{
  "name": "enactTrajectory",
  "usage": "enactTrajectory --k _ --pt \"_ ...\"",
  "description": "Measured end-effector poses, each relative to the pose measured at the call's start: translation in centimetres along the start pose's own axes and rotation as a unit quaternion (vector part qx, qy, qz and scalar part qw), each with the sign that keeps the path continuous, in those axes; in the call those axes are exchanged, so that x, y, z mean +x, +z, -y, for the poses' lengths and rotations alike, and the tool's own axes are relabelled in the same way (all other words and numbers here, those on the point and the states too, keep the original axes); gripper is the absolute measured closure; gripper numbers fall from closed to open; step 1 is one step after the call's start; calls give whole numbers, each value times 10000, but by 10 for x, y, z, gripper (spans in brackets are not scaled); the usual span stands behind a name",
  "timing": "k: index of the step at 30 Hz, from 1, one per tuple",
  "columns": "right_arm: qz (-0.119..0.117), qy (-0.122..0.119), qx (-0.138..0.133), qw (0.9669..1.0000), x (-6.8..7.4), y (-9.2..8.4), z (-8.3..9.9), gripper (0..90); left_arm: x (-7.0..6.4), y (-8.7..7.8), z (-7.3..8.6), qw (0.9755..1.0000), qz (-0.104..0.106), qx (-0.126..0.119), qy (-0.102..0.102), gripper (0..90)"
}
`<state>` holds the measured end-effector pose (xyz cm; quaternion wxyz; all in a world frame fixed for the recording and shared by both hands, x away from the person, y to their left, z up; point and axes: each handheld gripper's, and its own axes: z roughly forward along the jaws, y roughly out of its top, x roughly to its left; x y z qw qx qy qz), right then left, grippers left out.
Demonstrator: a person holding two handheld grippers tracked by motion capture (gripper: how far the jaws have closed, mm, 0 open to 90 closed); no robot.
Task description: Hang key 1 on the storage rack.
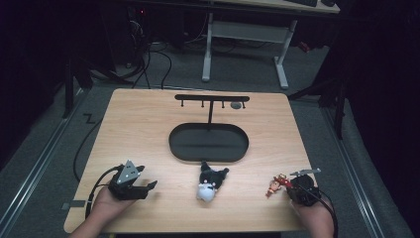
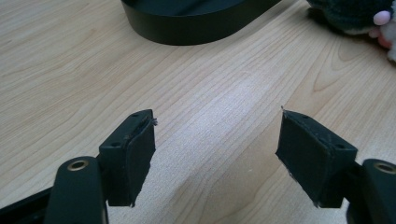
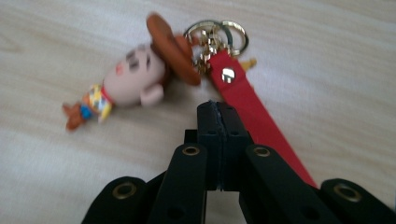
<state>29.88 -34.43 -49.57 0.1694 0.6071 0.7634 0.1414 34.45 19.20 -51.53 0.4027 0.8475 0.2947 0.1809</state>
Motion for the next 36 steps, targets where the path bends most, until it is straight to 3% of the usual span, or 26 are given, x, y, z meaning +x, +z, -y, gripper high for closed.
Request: enactTrajectory --k 13,19,24,28,36 --pt "314 -127 206 9992 -9 32 -67 893 1 -2 0 10000 15 -41 -22 281" --pt "432 -250 255 9984 -9 12 -64 870 2 -2 0 10000 41 -55 -2 281" --pt "335 -299 265 9986 -9 -10 -58 809 2 -4 0 9999 44 -98 0 280" --pt "128 -475 334 9982 1 -22 -55 675 0 -4 -1 9999 51 -112 17 279" --pt "-189 -641 512 9964 16 -26 -55 365 1 -8 1 9999 33 -138 -4 278"
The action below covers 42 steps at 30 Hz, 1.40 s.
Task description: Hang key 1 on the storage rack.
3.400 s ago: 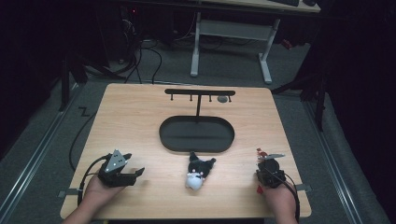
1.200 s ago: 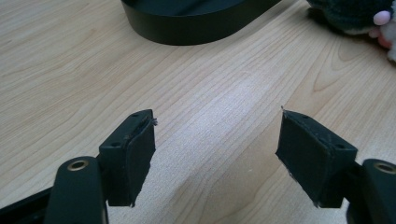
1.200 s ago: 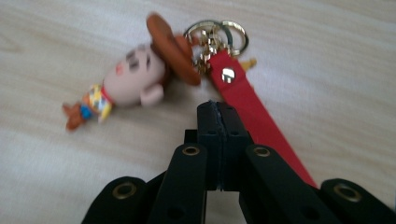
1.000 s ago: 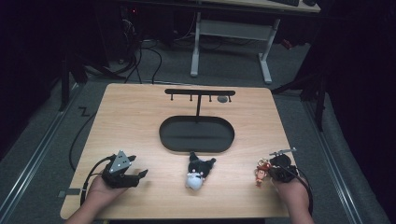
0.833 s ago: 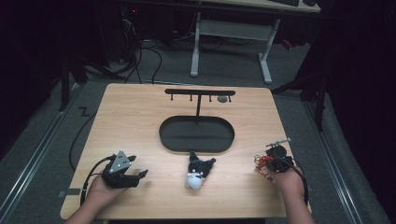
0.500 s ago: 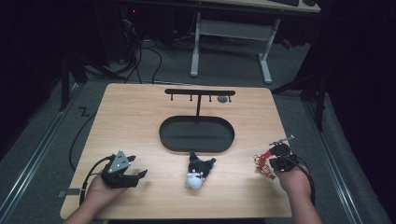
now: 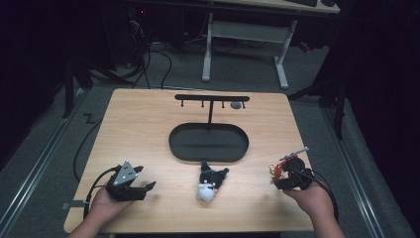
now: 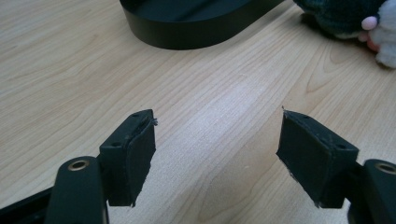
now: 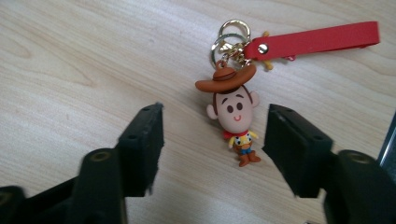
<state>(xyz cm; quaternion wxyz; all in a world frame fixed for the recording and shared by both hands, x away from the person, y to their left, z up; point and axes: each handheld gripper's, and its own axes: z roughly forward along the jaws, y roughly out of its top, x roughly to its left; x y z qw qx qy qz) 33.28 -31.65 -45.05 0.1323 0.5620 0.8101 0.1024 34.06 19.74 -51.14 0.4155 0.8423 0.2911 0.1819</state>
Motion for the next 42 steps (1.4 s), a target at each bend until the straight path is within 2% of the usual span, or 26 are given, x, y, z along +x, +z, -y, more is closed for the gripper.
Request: enactTrajectory --k 3,5,7,8,11,14,18,19,21,22,23,24,26,28,33,38,42 --pt "36 -15 97 9999 -2 4 -1 298 0 1 1 10000 10 45 12 277" --pt "0 -52 128 9999 -3 7 -1 289 0 1 1 10000 11 62 22 276" --pt "25 -69 162 9998 -5 9 0 288 0 1 0 10000 15 52 15 276" --pt "7 -47 300 9995 -8 15 1 288 0 2 0 10000 11 19 12 277" --pt "4 -54 367 9993 -11 23 3 299 -1 4 0 9999 47 104 56 277" --pt "40 -109 457 9989 -14 32 3 303 0 5 0 10000 53 79 26 277" --pt "121 -116 454 9988 -18 42 -2 320 -2 6 -1 9999 72 102 59 279" --pt "72 -98 431 9990 -19 43 -3 345 -2 7 -1 9999 82 118 61 279" --pt "37 -122 462 9989 -19 43 -4 360 -2 8 -2 9999 81 110 56 279" --pt "57 -153 423 9990 -17 46 -7 415 -3 9 -2 9998 83 124 98 279" --pt "57 -153 423 9990 -17 46 -7 415 -3 9 -2 9998 83 124 98 279" --pt "67 -209 372 9991 -13 46 -8 466 -5 10 -2 9997 95 167 164 279" --pt "228 -374 365 9984 -10 45 -10 470 -5 11 -2 9996 108 175 177 279" --pt "253 -415 313 9983 -9 42 -10 478 -5 11 -2 9996 126 179 151 279" --pt "174 -394 241 9988 -6 37 -9 485 -5 12 -1 9994 145 258 194 278" --pt "149 -416 346 9984 -2 39 -10 495 -6 10 -1 9995 125 219 186 278" --pt "-59 -282 395 9988 -3 45 -10 489 -4 8 -1 9997 118 182 141 278"
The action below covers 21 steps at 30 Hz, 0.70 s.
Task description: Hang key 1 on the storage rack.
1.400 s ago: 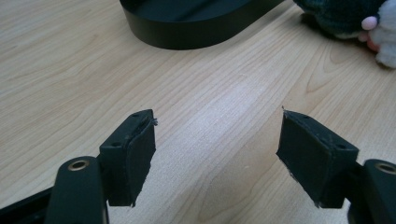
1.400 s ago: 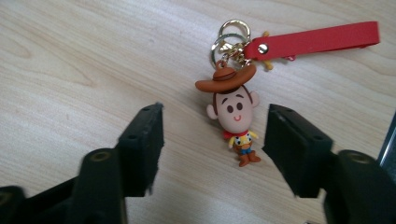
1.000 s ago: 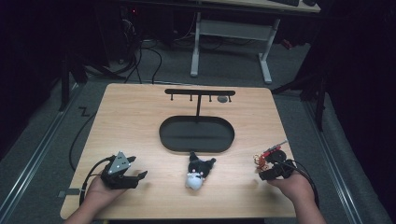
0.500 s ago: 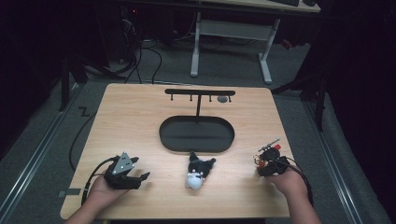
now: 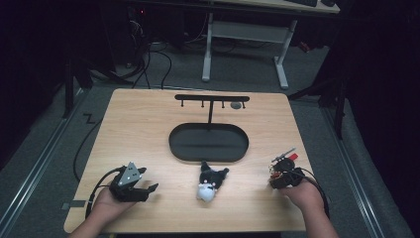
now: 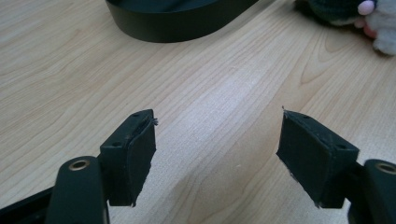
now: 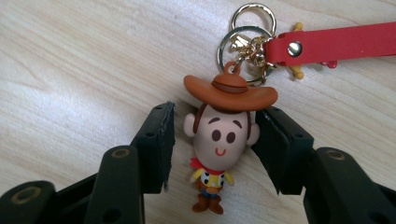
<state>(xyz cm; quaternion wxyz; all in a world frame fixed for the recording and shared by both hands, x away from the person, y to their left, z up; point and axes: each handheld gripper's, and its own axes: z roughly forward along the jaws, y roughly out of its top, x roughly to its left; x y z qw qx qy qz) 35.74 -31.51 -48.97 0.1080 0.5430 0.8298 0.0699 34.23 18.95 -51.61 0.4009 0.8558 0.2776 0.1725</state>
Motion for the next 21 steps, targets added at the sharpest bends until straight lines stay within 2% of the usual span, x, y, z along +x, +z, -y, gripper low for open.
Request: enactTrajectory --k 5,9,14,17,21 --pt "-170 149 -22 9997 -2 1 0 543 0 0 0 10000 5 8 10 278" --pt "-137 136 100 9998 -2 0 -3 544 0 -1 0 10000 -1 -2 16 278" --pt "-168 219 101 9996 -2 1 -5 537 -1 -2 -1 10000 3 -19 28 278" --pt "-145 161 97 9997 -2 1 -5 522 -1 -2 -1 10000 -14 -3 59 278" --pt "-232 197 80 9995 -3 1 -5 551 -2 -3 -1 10000 -20 -2 53 278"
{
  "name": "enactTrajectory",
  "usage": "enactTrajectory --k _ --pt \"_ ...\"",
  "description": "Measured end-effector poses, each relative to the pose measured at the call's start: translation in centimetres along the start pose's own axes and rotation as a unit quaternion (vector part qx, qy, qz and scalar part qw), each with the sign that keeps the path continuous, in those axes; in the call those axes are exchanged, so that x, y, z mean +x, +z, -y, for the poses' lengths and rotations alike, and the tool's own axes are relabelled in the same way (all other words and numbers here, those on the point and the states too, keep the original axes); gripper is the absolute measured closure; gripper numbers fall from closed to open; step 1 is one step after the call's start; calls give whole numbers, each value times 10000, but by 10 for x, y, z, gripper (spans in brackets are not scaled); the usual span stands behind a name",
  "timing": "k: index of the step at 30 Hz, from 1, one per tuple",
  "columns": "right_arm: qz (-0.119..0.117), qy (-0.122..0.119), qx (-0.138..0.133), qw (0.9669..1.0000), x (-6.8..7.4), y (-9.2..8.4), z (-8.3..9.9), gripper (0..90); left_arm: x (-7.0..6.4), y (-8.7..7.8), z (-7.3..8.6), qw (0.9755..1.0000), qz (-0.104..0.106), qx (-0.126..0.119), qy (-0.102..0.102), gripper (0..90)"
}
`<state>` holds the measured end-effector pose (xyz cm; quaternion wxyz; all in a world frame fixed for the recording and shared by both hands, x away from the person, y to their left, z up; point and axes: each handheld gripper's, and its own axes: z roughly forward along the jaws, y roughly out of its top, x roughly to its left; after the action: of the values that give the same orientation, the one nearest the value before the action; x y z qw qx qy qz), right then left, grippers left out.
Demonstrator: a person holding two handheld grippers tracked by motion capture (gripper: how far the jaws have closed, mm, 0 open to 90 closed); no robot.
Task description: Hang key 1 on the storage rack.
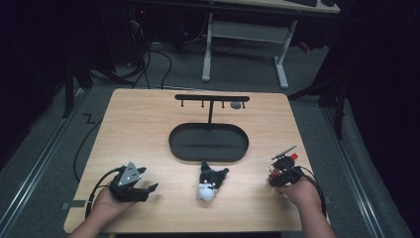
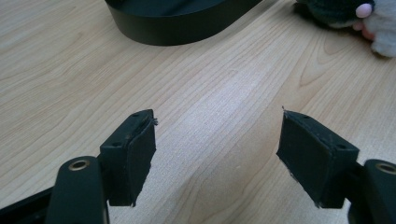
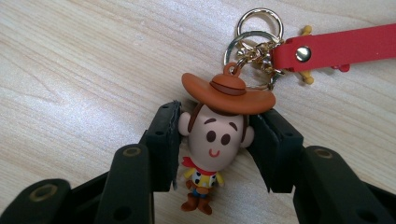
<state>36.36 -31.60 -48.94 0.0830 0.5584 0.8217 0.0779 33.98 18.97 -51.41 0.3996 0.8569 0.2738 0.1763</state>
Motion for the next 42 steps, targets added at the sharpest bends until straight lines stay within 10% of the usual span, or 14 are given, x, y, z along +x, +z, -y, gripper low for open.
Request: enactTrajectory --k 42 --pt "168 -277 -653 9973 15 -122 -18 563 -3 1 -1 10000 7 -16 10 285"
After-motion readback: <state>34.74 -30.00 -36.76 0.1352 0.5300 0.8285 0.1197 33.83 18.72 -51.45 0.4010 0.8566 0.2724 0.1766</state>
